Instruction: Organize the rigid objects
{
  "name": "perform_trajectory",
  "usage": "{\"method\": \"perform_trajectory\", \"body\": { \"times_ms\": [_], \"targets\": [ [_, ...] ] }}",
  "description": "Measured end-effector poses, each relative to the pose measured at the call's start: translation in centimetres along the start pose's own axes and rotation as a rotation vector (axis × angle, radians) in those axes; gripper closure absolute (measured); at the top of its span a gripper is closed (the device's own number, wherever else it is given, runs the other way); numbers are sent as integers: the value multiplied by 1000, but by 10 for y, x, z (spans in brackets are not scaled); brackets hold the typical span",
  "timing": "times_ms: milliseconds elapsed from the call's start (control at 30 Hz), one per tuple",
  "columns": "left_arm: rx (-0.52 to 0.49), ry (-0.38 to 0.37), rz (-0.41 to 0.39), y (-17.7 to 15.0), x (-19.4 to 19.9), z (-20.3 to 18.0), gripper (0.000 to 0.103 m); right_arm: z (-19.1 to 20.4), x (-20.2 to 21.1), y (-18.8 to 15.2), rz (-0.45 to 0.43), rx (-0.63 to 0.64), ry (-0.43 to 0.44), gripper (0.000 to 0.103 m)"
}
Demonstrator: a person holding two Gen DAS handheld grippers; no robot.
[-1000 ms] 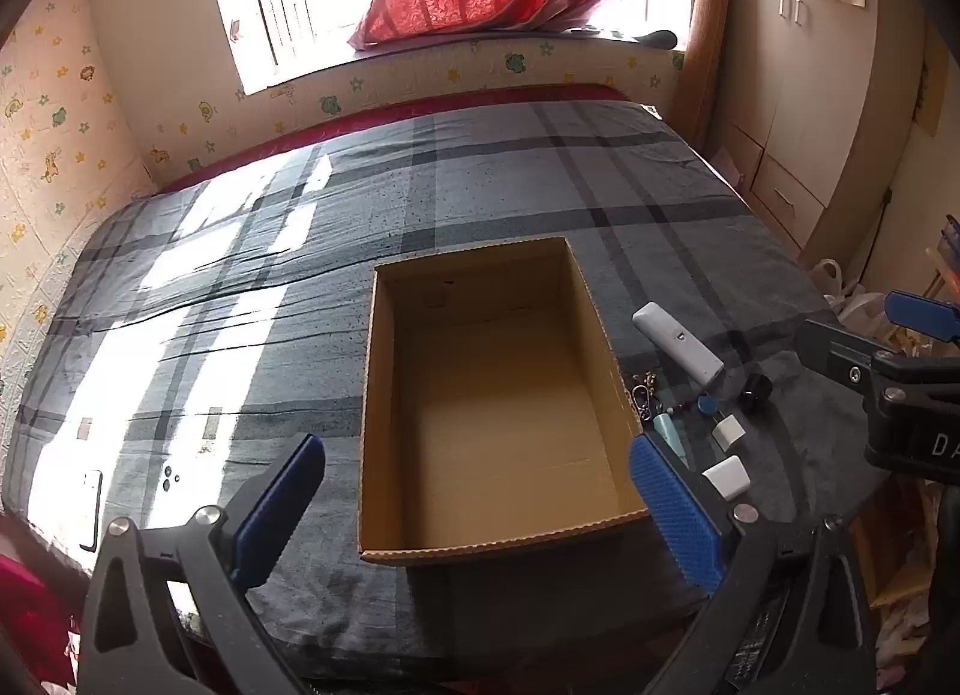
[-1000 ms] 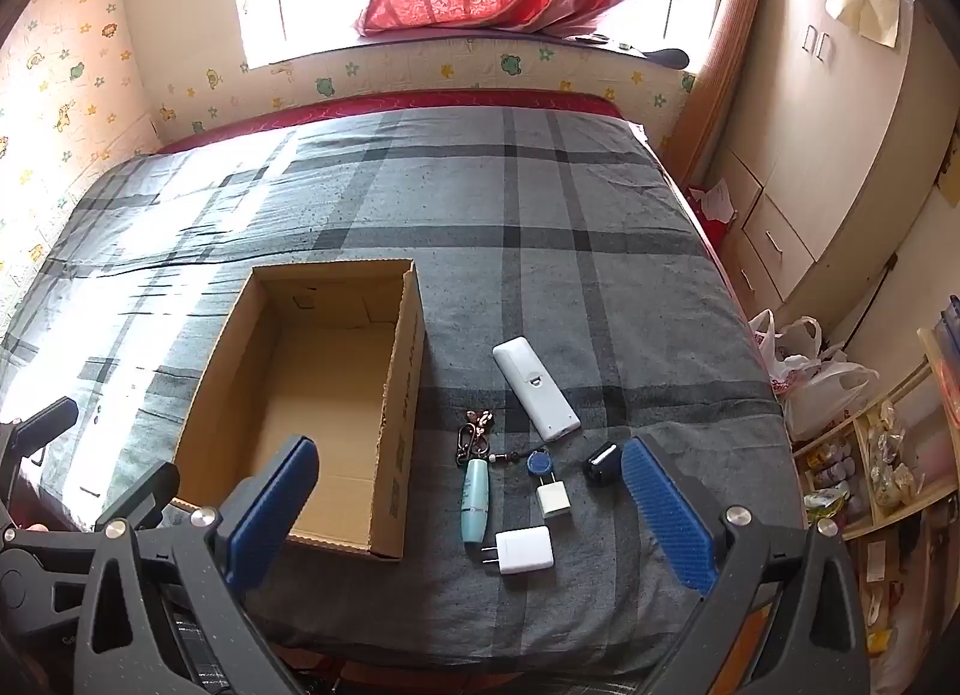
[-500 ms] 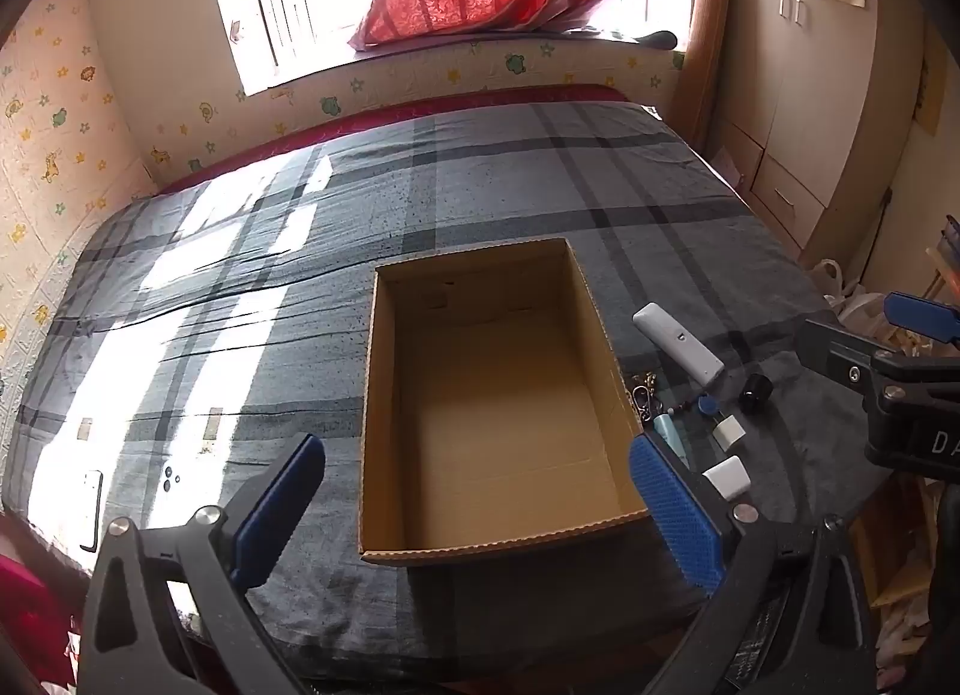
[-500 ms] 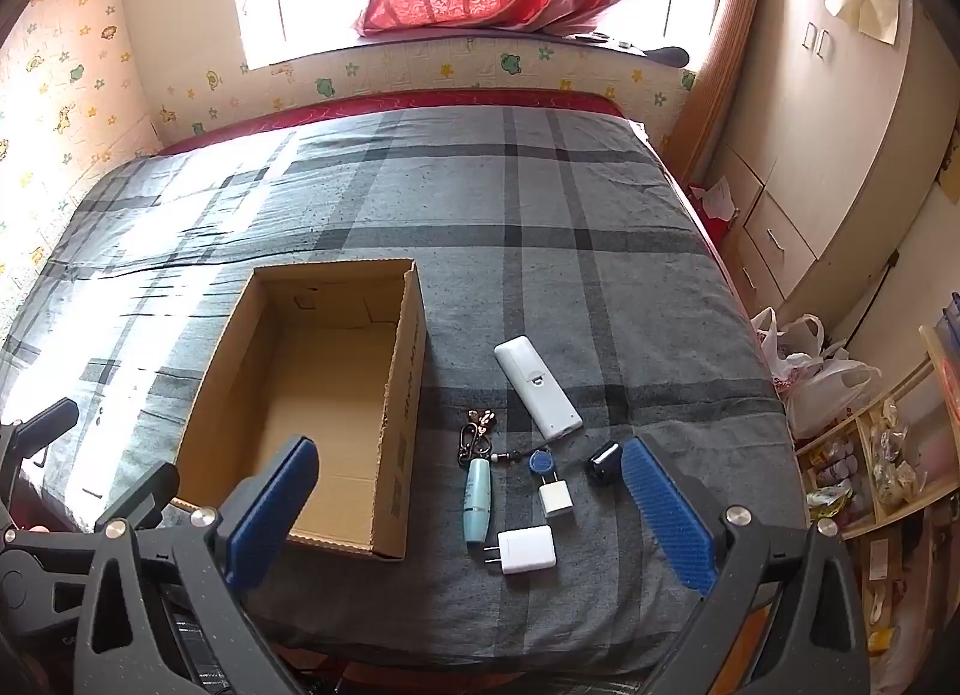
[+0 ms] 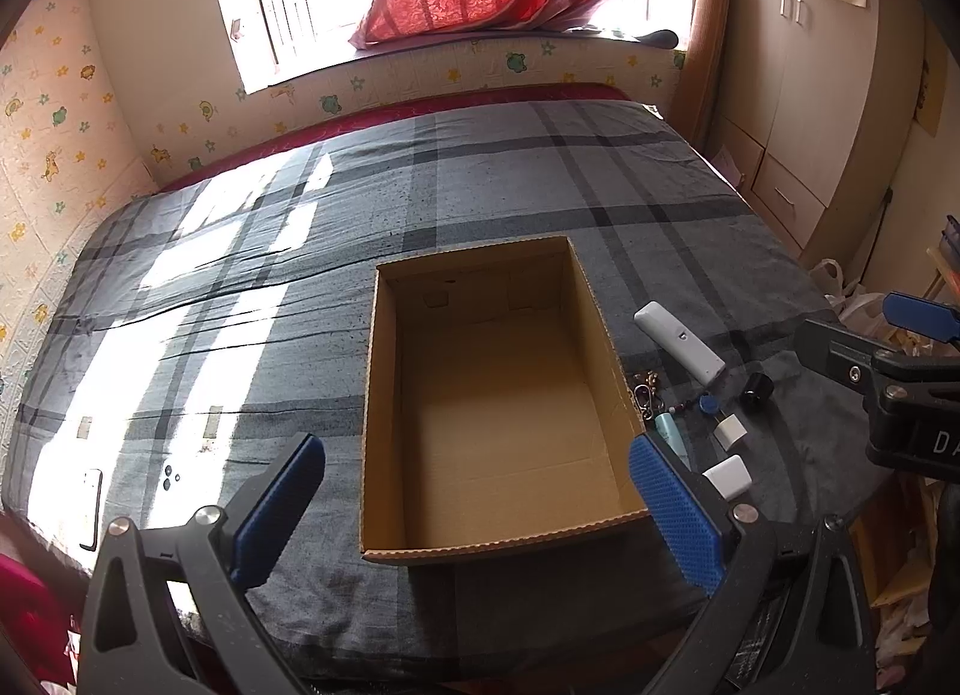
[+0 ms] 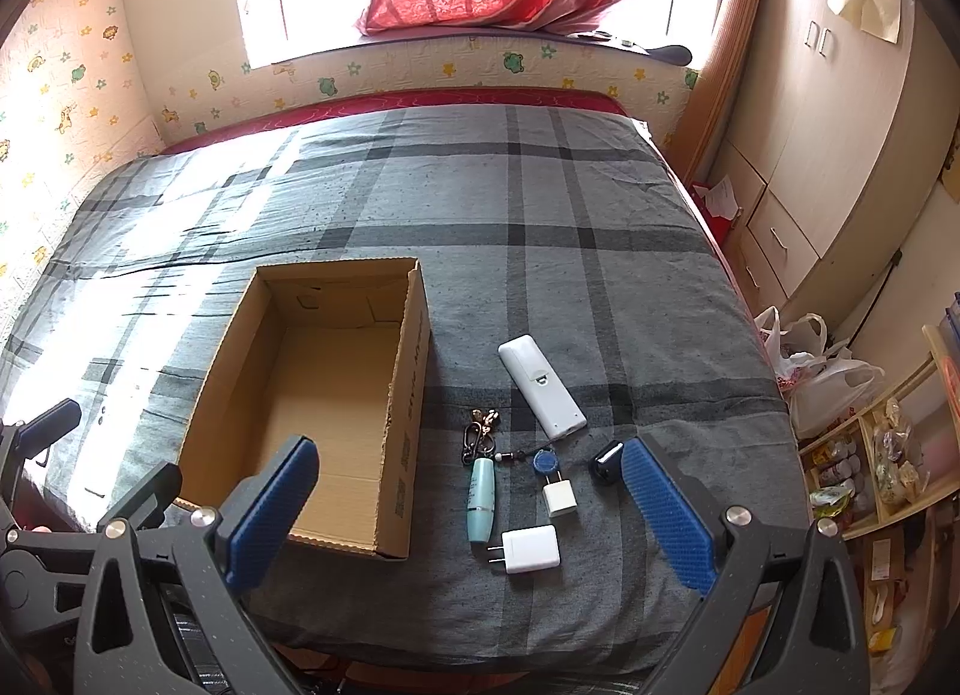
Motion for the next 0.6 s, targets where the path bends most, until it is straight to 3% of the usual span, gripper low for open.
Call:
{"method": "perform_trajectory", "body": {
  "times_ms": [600],
  "targets": [
    [4, -1, 0, 2, -2, 1, 0, 2, -2, 1, 3, 4, 8, 0]
  ]
}}
Point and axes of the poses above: each gripper's, at about its wrist camera, not at the fingertips, and x roughly against the way its jaws point, z to its left, y to its top, the point moved 3 cm from there along -x, roughly the way its jaws point, and after that the axes turned 12 degrees about z, right-handed, at the moved point
